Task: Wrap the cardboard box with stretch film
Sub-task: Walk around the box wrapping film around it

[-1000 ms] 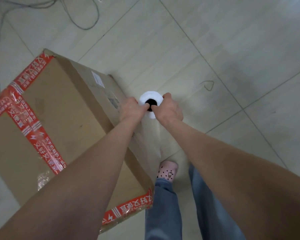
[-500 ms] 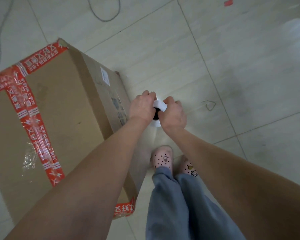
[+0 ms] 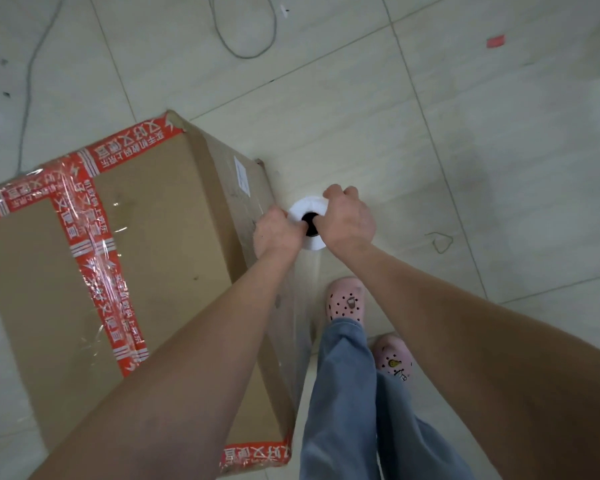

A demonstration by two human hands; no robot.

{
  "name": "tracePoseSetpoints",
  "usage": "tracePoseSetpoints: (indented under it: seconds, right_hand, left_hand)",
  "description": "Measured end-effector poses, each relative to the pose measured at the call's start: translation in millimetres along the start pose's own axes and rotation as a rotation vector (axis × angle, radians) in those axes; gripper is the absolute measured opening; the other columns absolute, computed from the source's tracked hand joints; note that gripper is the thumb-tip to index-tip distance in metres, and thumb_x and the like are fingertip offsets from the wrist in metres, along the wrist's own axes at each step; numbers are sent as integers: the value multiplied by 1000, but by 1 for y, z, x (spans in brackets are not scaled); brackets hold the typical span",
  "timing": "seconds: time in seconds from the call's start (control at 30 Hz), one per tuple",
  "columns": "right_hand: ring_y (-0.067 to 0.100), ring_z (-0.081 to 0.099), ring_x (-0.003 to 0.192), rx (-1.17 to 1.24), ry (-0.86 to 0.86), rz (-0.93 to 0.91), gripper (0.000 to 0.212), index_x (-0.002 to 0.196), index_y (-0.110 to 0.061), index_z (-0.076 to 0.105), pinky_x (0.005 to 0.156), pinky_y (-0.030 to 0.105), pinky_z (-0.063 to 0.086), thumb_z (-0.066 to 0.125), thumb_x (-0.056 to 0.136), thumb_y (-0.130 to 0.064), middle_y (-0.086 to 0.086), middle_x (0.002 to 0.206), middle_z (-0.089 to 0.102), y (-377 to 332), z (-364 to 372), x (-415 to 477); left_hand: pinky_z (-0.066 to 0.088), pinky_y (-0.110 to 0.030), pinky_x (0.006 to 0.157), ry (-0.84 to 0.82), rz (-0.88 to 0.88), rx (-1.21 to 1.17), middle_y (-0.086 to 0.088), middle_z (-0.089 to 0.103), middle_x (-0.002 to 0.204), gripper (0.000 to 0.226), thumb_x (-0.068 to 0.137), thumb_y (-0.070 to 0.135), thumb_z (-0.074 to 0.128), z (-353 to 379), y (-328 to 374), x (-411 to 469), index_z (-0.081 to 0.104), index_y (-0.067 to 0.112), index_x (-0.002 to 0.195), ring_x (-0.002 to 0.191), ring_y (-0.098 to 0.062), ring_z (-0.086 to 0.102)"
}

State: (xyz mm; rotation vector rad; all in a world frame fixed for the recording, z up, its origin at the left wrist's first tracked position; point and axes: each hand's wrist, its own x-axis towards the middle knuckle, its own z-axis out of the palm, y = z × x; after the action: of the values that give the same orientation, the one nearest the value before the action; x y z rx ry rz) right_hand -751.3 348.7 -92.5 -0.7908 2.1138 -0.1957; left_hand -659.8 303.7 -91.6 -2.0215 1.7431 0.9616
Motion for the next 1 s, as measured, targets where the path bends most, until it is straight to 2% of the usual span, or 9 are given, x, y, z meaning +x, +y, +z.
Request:
tracePoseSetpoints:
  seconds: [0.13, 0.23, 0.37, 0.53, 0.7, 0.77, 0.87, 0.93, 1.0]
  right_hand:
    - [30, 57, 99, -29, -11, 44, 36, 122, -20, 51, 70, 31, 39, 54, 87, -13, 7, 120, 47, 10, -3, 1]
    - [29, 59, 94, -32, -4, 32, 31, 117, -19, 52, 67, 31, 38, 54, 87, -15, 6, 116, 50, 15, -6, 5]
    - [29, 59, 92, -83, 4, -28, 25, 111, -17, 52, 67, 32, 38, 55, 86, -18, 6, 110, 52, 10, -6, 10]
    - [28, 57, 90, -154, 24, -145, 28, 112, -19, 53, 65, 32, 38, 53, 85, -10, 4, 111, 51, -8, -10, 17]
    - [24, 48, 111, -103, 34, -229, 44, 125, -23, 49, 72, 31, 38, 50, 86, -3, 2, 126, 45, -35, -9, 31]
    - [26, 48, 113, -31, 21, -115, 48, 131, -21, 43, 75, 33, 40, 54, 86, -8, 4, 130, 41, -43, -8, 34]
    - [31, 57, 107, 170, -72, 161, 49, 130, -16, 40, 78, 34, 43, 60, 87, -27, 8, 130, 43, -47, -6, 39]
    - [32, 57, 107, 297, -111, 262, 48, 127, -12, 41, 79, 35, 45, 58, 87, -32, 11, 127, 50, -51, -4, 41]
    - [32, 57, 107, 334, -101, 289, 44, 125, -11, 41, 75, 33, 43, 57, 87, -27, 13, 125, 52, -54, -4, 44]
  left_hand:
    - [42, -34, 69, -40, 311, 282, -8, 54, 113, 28, 86, 14, 56, 0, 19, 3, 52, 12, 113, 97, -28, 57]
    - [37, -34, 64, -26, 567, 550, -9, 50, 114, 26, 88, 9, 52, 7, 32, 7, 50, 11, 114, 101, -28, 55]
    - [38, -36, 68, -36, 665, 641, -10, 52, 112, 22, 89, 9, 49, 4, 37, 18, 50, 10, 110, 100, -31, 56]
    - [38, -33, 63, -22, 533, 526, -9, 55, 102, 15, 86, 11, 51, -10, 33, 30, 52, 10, 101, 92, -31, 59]
    - [40, -31, 65, 17, 213, 249, -9, 61, 99, 19, 86, 18, 52, -24, 28, 47, 56, 8, 101, 92, -29, 59]
    - [44, -30, 65, 13, 71, 97, -10, 64, 100, 28, 82, 25, 59, -29, 20, 54, 59, 7, 103, 94, -29, 62]
    - [54, -33, 73, -52, -77, -52, -11, 63, 109, 43, 78, 35, 62, -38, 13, 61, 56, 10, 112, 96, -31, 65]
    - [53, -34, 75, -105, -44, -14, -11, 62, 111, 45, 80, 36, 61, -45, 15, 63, 52, 10, 115, 97, -31, 64]
    - [48, -34, 74, -105, 90, 115, -11, 60, 113, 42, 84, 31, 60, -50, 22, 64, 49, 8, 117, 102, -31, 60]
